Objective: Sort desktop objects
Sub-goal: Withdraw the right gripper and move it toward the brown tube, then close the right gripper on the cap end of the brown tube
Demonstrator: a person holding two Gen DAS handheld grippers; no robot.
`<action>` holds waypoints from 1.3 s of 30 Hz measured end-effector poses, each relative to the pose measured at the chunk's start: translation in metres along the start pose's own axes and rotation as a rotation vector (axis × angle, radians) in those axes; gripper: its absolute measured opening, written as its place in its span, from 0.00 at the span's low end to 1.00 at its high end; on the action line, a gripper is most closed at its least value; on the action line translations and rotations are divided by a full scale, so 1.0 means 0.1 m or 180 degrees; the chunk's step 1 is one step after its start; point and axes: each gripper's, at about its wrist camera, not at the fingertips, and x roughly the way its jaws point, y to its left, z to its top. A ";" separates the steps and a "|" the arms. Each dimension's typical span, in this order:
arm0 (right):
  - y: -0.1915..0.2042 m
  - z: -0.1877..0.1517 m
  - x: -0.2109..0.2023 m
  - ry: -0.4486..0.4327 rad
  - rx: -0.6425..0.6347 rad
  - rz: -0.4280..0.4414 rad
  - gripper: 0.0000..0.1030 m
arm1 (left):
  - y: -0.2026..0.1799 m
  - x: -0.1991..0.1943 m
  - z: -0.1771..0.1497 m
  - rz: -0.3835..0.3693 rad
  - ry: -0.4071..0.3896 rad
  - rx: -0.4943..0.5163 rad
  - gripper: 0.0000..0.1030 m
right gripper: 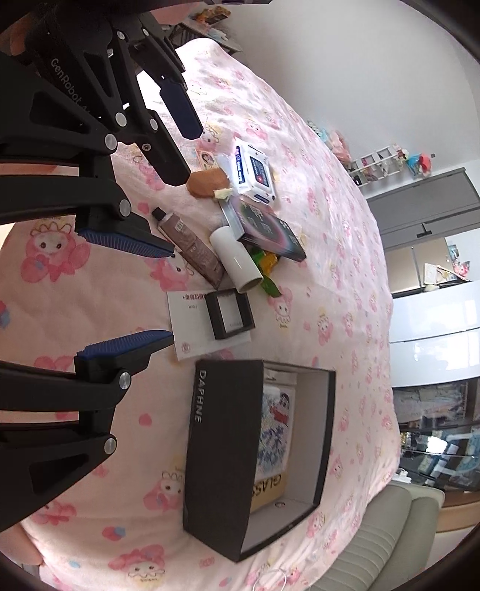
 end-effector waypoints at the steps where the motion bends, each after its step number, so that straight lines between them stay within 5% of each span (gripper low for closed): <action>1: 0.01 0.01 0.07 0.0022 -0.0018 0.0003 0.36 | 0.04 0.04 -0.01 0.0010 0.0010 -0.0037 0.59; 5: 0.05 0.07 0.38 0.0140 -0.0083 -0.0009 0.36 | 0.22 0.25 0.00 0.0080 -0.0038 -0.0218 0.59; 11: 0.09 0.09 0.93 0.0451 -0.0102 0.0052 0.36 | 0.47 0.75 -0.13 0.0201 0.0209 -0.0426 0.58; 15: 0.18 0.02 1.19 0.0639 -0.0107 0.0209 0.36 | 0.67 1.02 -0.29 0.0231 0.0449 -0.0613 0.42; 18: 0.26 -0.06 1.32 0.0754 -0.0100 0.0333 0.36 | 0.78 1.08 -0.35 0.0281 0.0503 -0.0661 0.34; 24: 0.46 -0.06 1.45 0.0824 -0.0105 0.0584 0.37 | 1.00 1.00 -0.38 0.0355 0.0477 -0.0826 0.34; 29: 0.62 -0.05 1.66 0.0926 -0.0139 0.0567 0.37 | 1.07 1.01 -0.42 0.0465 0.0520 -0.0874 0.26; 39: 0.52 -0.14 1.62 0.0940 -0.0044 0.0550 0.32 | 0.99 1.04 -0.38 0.0222 0.0529 -0.0840 0.26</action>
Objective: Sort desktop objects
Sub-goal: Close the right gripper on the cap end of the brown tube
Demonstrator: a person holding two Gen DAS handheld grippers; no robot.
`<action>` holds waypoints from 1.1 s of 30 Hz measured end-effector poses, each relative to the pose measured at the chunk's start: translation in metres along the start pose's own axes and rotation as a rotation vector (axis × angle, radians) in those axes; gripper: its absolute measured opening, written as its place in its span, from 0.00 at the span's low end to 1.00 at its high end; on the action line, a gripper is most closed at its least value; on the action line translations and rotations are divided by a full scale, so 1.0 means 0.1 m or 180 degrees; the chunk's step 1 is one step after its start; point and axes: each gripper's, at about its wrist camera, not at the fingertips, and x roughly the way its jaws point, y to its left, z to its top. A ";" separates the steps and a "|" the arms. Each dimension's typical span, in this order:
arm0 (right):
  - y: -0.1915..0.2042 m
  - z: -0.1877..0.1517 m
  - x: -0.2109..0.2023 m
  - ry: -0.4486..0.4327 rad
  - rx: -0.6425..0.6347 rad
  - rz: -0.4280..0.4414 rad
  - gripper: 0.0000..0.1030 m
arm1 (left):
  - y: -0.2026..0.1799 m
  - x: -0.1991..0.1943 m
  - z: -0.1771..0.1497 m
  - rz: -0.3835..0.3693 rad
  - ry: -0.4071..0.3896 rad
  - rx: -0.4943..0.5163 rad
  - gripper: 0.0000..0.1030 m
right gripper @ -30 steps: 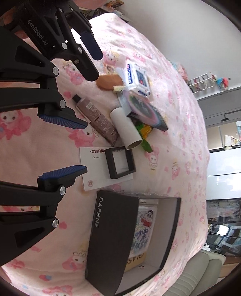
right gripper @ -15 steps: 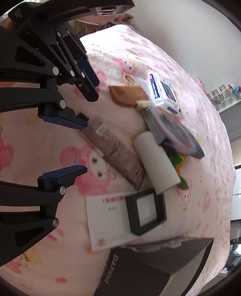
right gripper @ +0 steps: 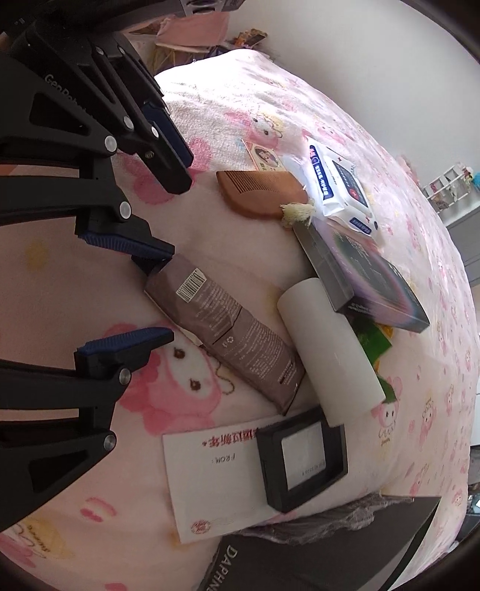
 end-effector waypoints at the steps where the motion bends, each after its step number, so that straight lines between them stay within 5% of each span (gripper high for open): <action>1: -0.01 -0.01 -0.04 -0.0021 0.0010 -0.0037 0.32 | -0.04 0.01 0.00 -0.0035 0.0005 0.0031 0.26; 6: -0.15 -0.08 -0.20 -0.0088 0.0131 -0.0145 0.30 | -0.18 0.15 0.01 -0.0154 0.0106 0.0108 0.26; 9: -0.21 -0.11 -0.19 0.0022 0.0153 0.0055 0.30 | -0.18 0.17 0.00 -0.0155 0.0121 0.0115 0.26; 15: -0.15 -0.09 -0.15 0.0016 0.0084 0.0108 0.30 | -0.18 0.15 0.00 -0.0002 0.0177 0.0284 0.26; 25: -0.01 0.02 0.22 0.0260 0.0102 0.0266 0.37 | 0.07 0.03 0.01 0.0020 0.0128 0.0044 0.26; 33: -0.27 -0.16 -0.22 -0.0012 0.0237 0.0175 0.22 | -0.17 0.04 0.02 -0.0203 0.0140 0.0186 0.27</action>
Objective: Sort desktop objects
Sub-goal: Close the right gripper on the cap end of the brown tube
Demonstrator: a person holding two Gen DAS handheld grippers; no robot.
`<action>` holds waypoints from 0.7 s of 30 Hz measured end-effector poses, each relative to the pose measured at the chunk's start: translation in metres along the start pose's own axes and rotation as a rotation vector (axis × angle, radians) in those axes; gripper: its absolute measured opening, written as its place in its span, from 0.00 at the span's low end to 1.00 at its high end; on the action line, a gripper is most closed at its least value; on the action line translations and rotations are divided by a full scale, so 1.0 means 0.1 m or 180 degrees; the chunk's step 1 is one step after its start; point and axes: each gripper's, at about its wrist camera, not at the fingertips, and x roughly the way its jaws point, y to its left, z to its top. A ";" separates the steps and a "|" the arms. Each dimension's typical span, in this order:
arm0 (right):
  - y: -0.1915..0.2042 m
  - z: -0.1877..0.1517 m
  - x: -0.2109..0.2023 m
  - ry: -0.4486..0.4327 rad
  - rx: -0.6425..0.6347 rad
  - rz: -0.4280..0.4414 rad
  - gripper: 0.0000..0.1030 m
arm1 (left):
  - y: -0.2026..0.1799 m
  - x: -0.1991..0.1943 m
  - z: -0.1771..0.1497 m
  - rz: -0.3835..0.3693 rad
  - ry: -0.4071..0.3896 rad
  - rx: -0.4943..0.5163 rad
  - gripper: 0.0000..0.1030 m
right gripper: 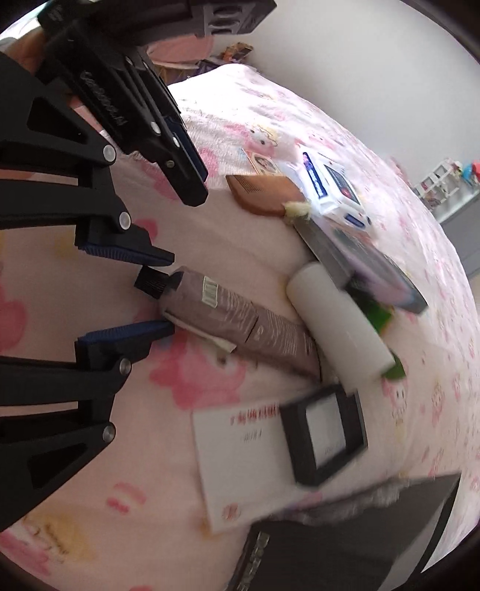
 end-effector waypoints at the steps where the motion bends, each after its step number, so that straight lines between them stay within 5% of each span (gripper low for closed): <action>1: -0.06 -0.01 -0.04 -0.0014 0.0058 -0.0018 0.18 | -0.06 0.02 0.00 -0.0032 0.0017 0.0026 0.27; 2: -0.13 -0.02 -0.09 -0.0017 0.0117 -0.0011 0.11 | -0.11 0.04 0.00 -0.0067 0.0034 0.0051 0.27; 7: -0.48 -0.08 -0.39 -0.0140 0.0331 -0.0209 0.11 | -0.39 0.17 0.04 -0.0400 0.0137 0.0095 0.38; 10: -0.56 -0.09 -0.45 -0.0139 0.0390 -0.0034 0.11 | -0.54 0.29 0.06 -0.0512 0.0229 0.0118 0.38; 17: -0.31 -0.15 -0.15 0.0098 0.0046 0.0035 0.13 | -0.65 0.55 0.13 -0.0796 0.0425 -0.0078 0.38; 21: -0.24 -0.12 0.04 0.0102 -0.0022 -0.0072 0.15 | -0.71 0.61 0.09 -0.0747 0.0527 -0.0063 0.37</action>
